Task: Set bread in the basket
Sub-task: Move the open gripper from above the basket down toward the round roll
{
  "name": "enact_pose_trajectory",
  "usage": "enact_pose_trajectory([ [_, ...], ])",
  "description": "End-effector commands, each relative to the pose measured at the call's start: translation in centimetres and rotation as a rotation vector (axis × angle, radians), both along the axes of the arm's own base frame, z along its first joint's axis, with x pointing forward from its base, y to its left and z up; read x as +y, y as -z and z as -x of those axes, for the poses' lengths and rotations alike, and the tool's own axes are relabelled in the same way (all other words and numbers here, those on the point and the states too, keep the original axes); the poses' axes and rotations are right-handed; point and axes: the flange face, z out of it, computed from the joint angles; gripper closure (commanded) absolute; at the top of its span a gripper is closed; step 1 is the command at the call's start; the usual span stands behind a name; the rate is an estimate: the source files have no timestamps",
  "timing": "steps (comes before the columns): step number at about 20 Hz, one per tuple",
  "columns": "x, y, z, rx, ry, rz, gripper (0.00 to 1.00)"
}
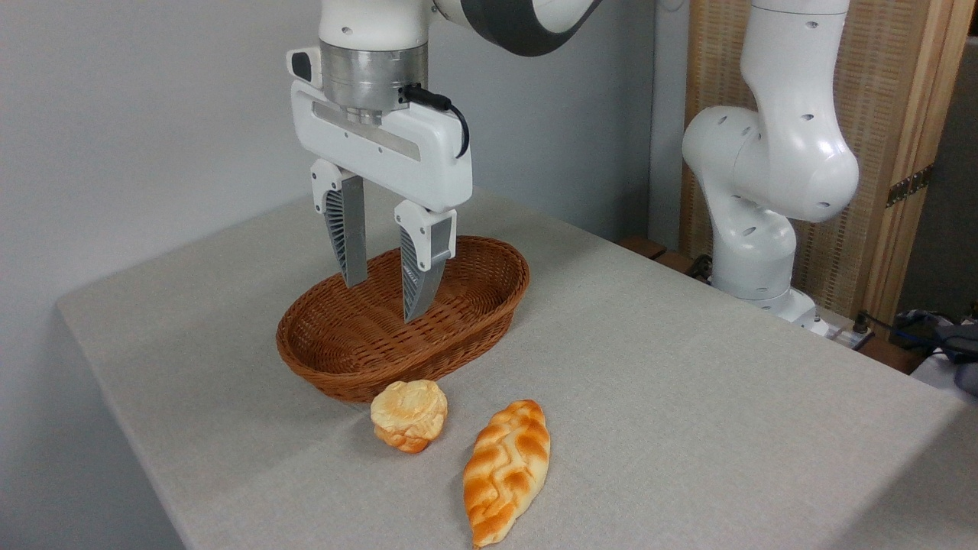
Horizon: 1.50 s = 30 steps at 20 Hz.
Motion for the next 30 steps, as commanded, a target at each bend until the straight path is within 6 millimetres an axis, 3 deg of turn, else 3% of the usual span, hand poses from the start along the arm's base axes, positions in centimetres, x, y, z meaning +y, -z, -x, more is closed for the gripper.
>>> enact_pose_trajectory([
  [1,0.5,-0.8,0.2,-0.013,-0.007,0.018,0.00],
  [8,2.2,0.6,-0.5,-0.003,-0.051,0.030,0.00],
  [13,2.1,3.4,-1.5,0.028,-0.101,0.048,0.00],
  [19,2.1,6.3,-3.5,0.028,-0.382,0.098,0.00],
  [25,3.0,7.8,-3.7,0.058,-0.643,0.134,0.00],
  [30,3.1,10.1,-3.0,0.097,-0.681,0.121,0.00],
])
